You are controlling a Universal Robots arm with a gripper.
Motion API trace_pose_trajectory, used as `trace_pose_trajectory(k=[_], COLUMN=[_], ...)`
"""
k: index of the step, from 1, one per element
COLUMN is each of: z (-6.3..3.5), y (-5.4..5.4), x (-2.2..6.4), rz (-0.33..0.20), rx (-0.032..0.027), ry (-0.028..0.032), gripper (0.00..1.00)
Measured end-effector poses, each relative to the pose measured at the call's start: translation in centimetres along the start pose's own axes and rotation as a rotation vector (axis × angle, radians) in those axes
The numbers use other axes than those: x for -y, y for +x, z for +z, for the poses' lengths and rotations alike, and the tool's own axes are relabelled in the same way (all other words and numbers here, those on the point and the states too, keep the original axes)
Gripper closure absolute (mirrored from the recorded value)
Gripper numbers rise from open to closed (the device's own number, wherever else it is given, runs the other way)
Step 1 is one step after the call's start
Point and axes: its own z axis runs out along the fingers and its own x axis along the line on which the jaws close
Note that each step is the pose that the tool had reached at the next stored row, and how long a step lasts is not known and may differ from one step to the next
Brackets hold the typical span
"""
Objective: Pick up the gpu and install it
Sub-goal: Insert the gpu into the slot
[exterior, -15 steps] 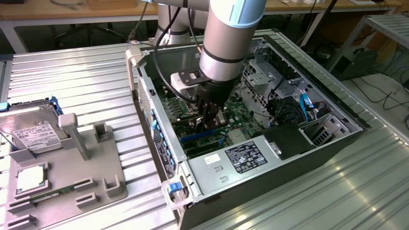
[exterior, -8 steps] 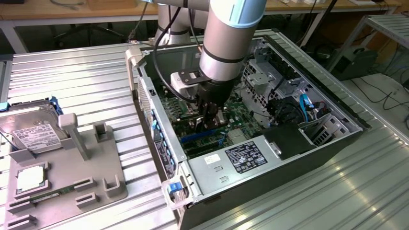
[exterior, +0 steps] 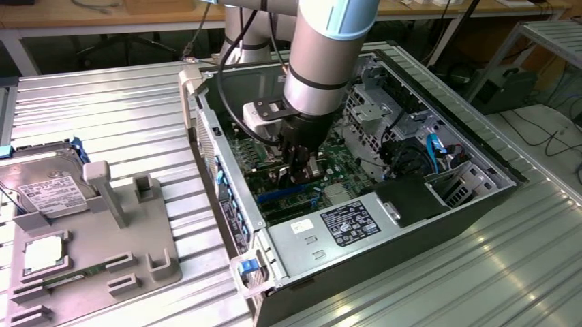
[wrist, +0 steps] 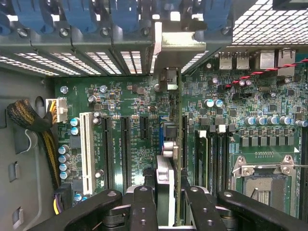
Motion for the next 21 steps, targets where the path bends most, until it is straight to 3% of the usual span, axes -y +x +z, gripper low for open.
trace_pose_trajectory(k=[21], z=[0.0], y=[0.12], x=[-0.44], rz=[0.001], rx=[0.0], ry=[0.0], gripper=[0.72])
